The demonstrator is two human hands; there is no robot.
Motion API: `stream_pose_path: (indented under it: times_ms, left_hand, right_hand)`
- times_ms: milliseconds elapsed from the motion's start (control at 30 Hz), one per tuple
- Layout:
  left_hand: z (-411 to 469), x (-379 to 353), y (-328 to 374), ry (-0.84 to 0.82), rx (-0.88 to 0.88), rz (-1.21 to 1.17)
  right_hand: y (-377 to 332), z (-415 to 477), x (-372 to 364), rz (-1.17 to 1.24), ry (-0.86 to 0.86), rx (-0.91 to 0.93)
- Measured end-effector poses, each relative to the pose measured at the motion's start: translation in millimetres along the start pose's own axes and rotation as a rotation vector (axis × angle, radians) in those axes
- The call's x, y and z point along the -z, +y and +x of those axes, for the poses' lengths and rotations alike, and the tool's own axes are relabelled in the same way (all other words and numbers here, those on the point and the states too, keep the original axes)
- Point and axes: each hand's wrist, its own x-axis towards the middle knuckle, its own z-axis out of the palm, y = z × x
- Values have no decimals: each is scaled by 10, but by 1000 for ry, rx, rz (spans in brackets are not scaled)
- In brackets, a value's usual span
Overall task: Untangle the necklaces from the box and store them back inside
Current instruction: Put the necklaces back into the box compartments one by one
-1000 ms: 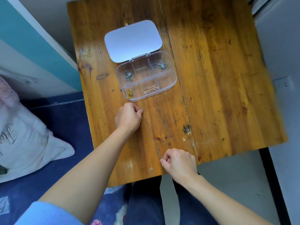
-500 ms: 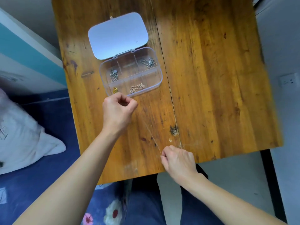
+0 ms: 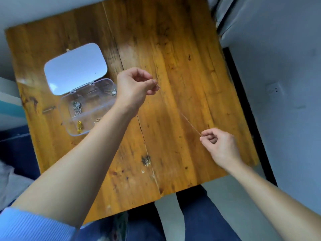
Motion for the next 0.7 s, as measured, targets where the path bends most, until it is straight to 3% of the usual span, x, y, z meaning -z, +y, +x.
stream_pose_path:
  times_ms: [200, 400, 567, 700]
  left_hand:
    - [476, -927, 136, 24, -81, 245]
    - [739, -1599, -12, -8, -177, 476]
    - [770, -1869, -222, -60, -305, 714]
    - [759, -1837, -255, -58, -342, 748]
  right_hand:
    - [349, 338, 428, -94, 52, 36]
    - [570, 341, 453, -131, -41, 12]
    - [654, 319, 448, -94, -55, 21]
    - [656, 317, 479, -62, -74, 40]
